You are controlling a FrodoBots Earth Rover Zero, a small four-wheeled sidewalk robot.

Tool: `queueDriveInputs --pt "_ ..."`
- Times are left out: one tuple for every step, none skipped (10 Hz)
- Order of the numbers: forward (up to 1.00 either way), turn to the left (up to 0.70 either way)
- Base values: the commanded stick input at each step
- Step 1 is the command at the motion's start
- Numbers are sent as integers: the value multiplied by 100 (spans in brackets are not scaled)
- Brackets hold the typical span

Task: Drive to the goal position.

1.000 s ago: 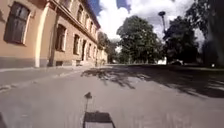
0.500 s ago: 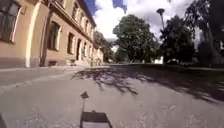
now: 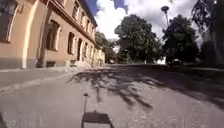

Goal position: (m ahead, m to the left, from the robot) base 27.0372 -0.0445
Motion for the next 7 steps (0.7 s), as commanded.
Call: queueDriveInputs --pt "100 0" --pt "100 0" --pt "100 -40" --pt "100 -36" --pt "100 -11" --pt "100 0" --pt "100 0"
